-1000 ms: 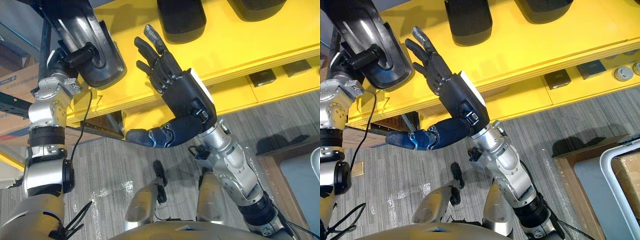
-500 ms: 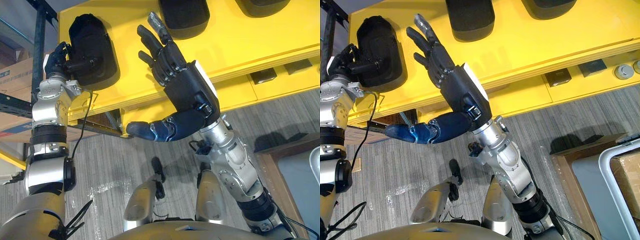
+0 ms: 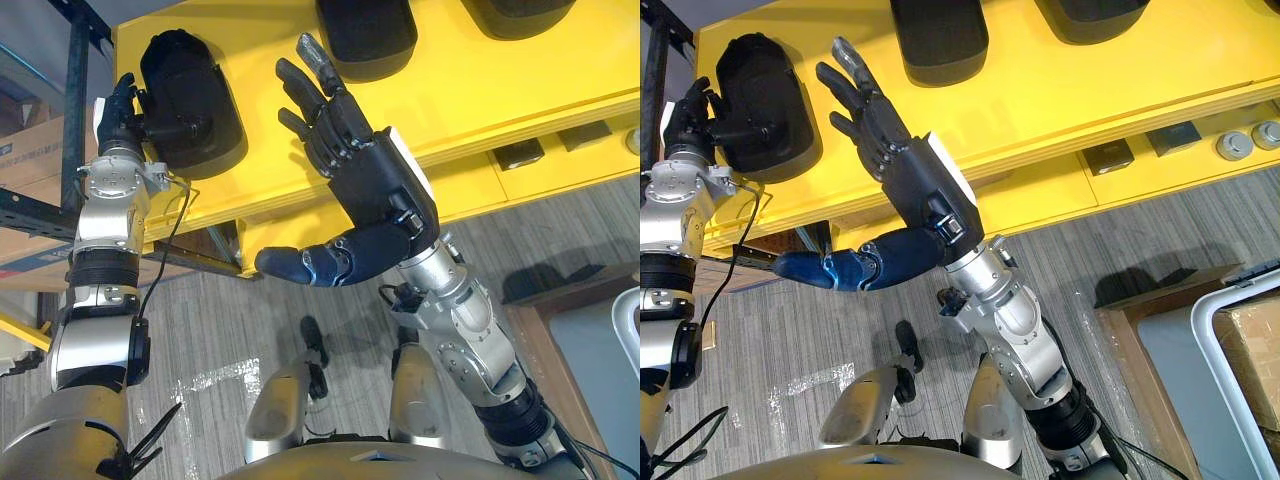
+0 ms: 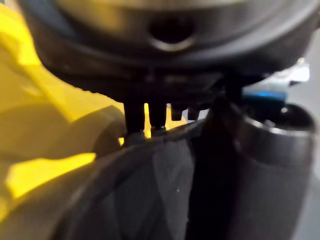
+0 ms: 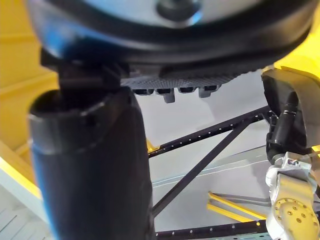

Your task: Walk over and take three plastic housings, then place them on the shelf

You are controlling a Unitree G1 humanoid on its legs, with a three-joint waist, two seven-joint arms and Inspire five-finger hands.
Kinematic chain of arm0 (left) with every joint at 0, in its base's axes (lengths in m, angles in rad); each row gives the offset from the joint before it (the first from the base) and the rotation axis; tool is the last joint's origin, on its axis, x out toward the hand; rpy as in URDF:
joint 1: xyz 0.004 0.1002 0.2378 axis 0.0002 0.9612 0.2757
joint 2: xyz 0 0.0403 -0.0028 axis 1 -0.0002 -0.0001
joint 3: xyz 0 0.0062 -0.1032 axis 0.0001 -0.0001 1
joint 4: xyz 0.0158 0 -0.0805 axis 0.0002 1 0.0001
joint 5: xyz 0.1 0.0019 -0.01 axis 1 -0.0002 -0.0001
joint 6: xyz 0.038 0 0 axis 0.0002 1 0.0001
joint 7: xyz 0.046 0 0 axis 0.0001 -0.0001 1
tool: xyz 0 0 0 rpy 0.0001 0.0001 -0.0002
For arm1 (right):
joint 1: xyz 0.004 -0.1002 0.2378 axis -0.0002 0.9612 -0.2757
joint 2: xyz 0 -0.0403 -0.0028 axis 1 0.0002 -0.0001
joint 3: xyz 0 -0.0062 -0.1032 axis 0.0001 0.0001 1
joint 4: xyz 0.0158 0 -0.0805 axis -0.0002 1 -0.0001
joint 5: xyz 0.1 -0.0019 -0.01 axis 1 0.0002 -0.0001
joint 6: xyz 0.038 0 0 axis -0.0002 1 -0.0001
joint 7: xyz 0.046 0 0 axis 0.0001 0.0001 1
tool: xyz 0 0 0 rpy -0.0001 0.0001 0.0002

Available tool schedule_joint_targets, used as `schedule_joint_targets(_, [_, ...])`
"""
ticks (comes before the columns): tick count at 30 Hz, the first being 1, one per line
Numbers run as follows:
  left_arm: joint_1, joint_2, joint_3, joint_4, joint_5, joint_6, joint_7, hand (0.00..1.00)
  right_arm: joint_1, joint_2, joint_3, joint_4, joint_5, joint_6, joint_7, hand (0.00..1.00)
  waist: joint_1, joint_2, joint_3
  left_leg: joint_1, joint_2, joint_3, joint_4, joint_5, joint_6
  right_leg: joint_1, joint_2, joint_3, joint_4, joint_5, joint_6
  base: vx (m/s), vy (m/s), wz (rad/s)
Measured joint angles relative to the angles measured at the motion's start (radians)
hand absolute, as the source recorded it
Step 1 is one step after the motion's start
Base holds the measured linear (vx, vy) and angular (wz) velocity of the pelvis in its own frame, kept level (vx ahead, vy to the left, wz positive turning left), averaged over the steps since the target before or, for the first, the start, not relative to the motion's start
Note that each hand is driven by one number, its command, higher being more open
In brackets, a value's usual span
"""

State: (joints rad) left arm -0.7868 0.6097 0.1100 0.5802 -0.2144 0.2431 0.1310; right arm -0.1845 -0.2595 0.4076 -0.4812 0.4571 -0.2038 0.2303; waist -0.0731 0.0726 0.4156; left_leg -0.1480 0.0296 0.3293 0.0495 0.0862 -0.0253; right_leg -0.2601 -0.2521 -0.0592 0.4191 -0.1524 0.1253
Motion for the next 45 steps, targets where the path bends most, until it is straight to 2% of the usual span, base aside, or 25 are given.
schedule_joint_targets(8, [0.002, 0.003, -0.028, 0.001, 0.027, 0.007, 0.005, 1.0, 0.071, 0.001, 0.035, 0.053, -0.002, -0.017, 0.006, 1.0, -0.018, -0.013, -0.004, 0.067, 0.003, 0.007, -0.003, -0.022, 0.001, 0.088, 0.007, -0.003, -0.056, 0.015, 0.001, 0.05, 0.006, -0.07])
schedule_joint_targets(11, [0.002, 0.003, -0.032, 0.001, 0.04, 0.002, 0.02, 1.0, 0.097, 0.002, 0.037, 0.08, -0.003, -0.027, 0.01, 1.0, -0.029, -0.031, -0.016, 0.091, 0.004, 0.007, -0.013, -0.018, 0.007, 0.117, 0.011, -0.017, -0.074, 0.02, -0.001, 0.05, -0.012, -0.02])
schedule_joint_targets(14, [0.002, 0.003, -0.038, 0.001, 0.097, 0.0, 0.029, 1.0, 0.102, 0.002, 0.033, 0.134, -0.008, -0.03, 0.009, 1.0, -0.043, -0.047, -0.049, 0.117, 0.0, -0.002, -0.03, -0.012, 0.009, 0.146, 0.015, -0.026, -0.093, 0.021, 0.0, 0.06, -0.015, 0.04])
schedule_joint_targets(17, [0.002, 0.003, -0.049, 0.001, 0.11, -0.013, 0.055, 1.0, 0.128, 0.002, 0.024, 0.165, -0.017, -0.041, 0.004, 1.0, -0.047, -0.045, -0.083, 0.15, -0.004, -0.02, -0.049, -0.009, 0.01, 0.19, 0.016, -0.043, -0.118, 0.022, 0.001, 0.07, -0.004, 0.08])
schedule_joint_targets(21, [0.02, 0.005, -0.052, -0.024, 0.158, -0.071, 0.119, 1.0, 0.139, 0.002, -0.009, 0.188, -0.052, -0.065, -0.004, 1.0, -0.045, -0.037, -0.141, 0.17, -0.003, -0.063, -0.063, -0.004, 0.007, 0.247, 0.025, -0.08, -0.164, 0.026, -0.003, 0.05, -0.013, 0.2])
schedule_joint_targets(23, [0.07, 0.016, -0.052, -0.091, 0.183, -0.097, 0.15, 1.0, 0.139, 0.001, -0.022, 0.196, -0.082, -0.069, -0.014, 1.0, -0.042, -0.033, -0.16, 0.179, -0.004, -0.074, -0.076, 0.003, 0.006, 0.265, 0.031, -0.093, -0.182, 0.029, -0.005, 0.02, -0.008, 0.17])
schedule_joint_targets(28, [0.303, 0.006, 0.032, -0.419, 0.184, -0.2, 0.179, 1.0, 0.138, 0.001, -0.067, 0.221, -0.111, -0.069, -0.052, 1.0, -0.03, -0.028, -0.173, 0.189, 0.001, -0.1, -0.103, 0.022, 0.001, 0.302, 0.047, -0.121, -0.241, 0.049, -0.01, -0.01, -0.002, 0.12])
schedule_joint_targets(31, [0.486, -0.107, 0.086, -0.687, 0.168, -0.291, 0.156, 1.0, 0.142, 0.001, -0.13, 0.235, -0.175, -0.069, -0.08, 1.0, -0.01, -0.026, -0.188, 0.189, -0.003, -0.121, -0.124, 0.035, 0.005, 0.32, 0.05, -0.147, -0.278, 0.064, -0.01, 0.0, 0.019, 0.21])
schedule_joint_targets(33, [0.671, -0.222, 0.088, -0.918, 0.124, -0.387, 0.063, 1.0, 0.15, 0.006, -0.18, 0.235, -0.178, -0.069, -0.09, 1.0, 0.012, -0.028, -0.193, 0.189, -0.007, -0.135, -0.126, 0.036, 0.006, 0.34, 0.05, -0.163, -0.304, 0.073, -0.007, 0.01, 0.023, 0.18])
schedule_joint_targets(34, [0.711, -0.248, 0.081, -0.957, 0.11, -0.41, 0.035, 1.0, 0.154, 0.01, -0.192, 0.235, -0.178, -0.069, -0.09, 1.0, 0.018, -0.029, -0.196, 0.189, -0.007, -0.139, -0.126, 0.036, 0.006, 0.343, 0.05, -0.166, -0.306, 0.073, -0.007, 0.03, 0.014, 0.24])
schedule_joint_targets(35, [0.79, -0.291, 0.054, -1.023, 0.07, -0.46, -0.023, 1.0, 0.158, 0.024, -0.213, 0.242, -0.178, -0.069, -0.09, 1.0, 0.023, -0.031, -0.202, 0.189, -0.009, -0.152, -0.126, 0.037, 0.005, 0.355, 0.05, -0.182, -0.312, 0.073, -0.007, 0.02, 0.004, 0.24])
schedule_joint_targets(37, [0.886, -0.338, -0.004, -1.077, 0.064, -0.537, -0.089, 1.0, 0.161, 0.035, -0.231, 0.243, -0.178, -0.069, -0.089, 1.0, 0.037, -0.03, -0.206, 0.189, -0.009, -0.166, -0.126, 0.04, 0.004, 0.366, 0.051, -0.195, -0.318, 0.072, -0.007, 0.0, 0.001, 0.21])
schedule_joint_targets(40, [0.957, -0.384, -0.05, -1.081, 0.06, -0.6, -0.137, 1.0, 0.165, 0.04, -0.227, 0.243, -0.178, -0.069, -0.086, 1.0, 0.044, -0.028, -0.209, 0.189, -0.007, -0.175, -0.133, 0.044, 0.003, 0.368, 0.053, -0.204, -0.322, 0.071, -0.009, -0.03, 0.004, 0.08])
schedule_joint_targets(42, [1.0, -0.419, -0.063, -1.078, 0.059, -0.623, -0.133, 1.0, 0.173, 0.042, -0.215, 0.244, -0.177, -0.069, -0.091, 1.0, 0.045, -0.032, -0.212, 0.188, -0.006, -0.175, -0.134, 0.046, 0.003, 0.371, 0.055, -0.205, -0.331, 0.07, -0.012, -0.02, 0.005, 0.01])
schedule_joint_targets(44, [1.034, -0.444, -0.083, -1.055, 0.06, -0.661, -0.089, 1.0, 0.182, 0.049, -0.199, 0.253, -0.177, -0.071, -0.103, 1.0, 0.045, -0.039, -0.217, 0.185, -0.005, -0.176, -0.136, 0.047, 0.002, 0.371, 0.057, -0.207, -0.335, 0.07, -0.014, -0.01, 0.001, 0.03])
schedule_joint_targets(45, [1.043, -0.459, -0.1, -1.031, 0.07, -0.682, -0.029, 1.0, 0.194, 0.056, -0.192, 0.264, -0.177, -0.073, -0.115, 1.0, 0.048, -0.046, -0.221, 0.182, -0.004, -0.181, -0.138, 0.049, 0.001, 0.37, 0.059, -0.212, -0.335, 0.07, -0.014, -0.02, -0.006, 0.13])
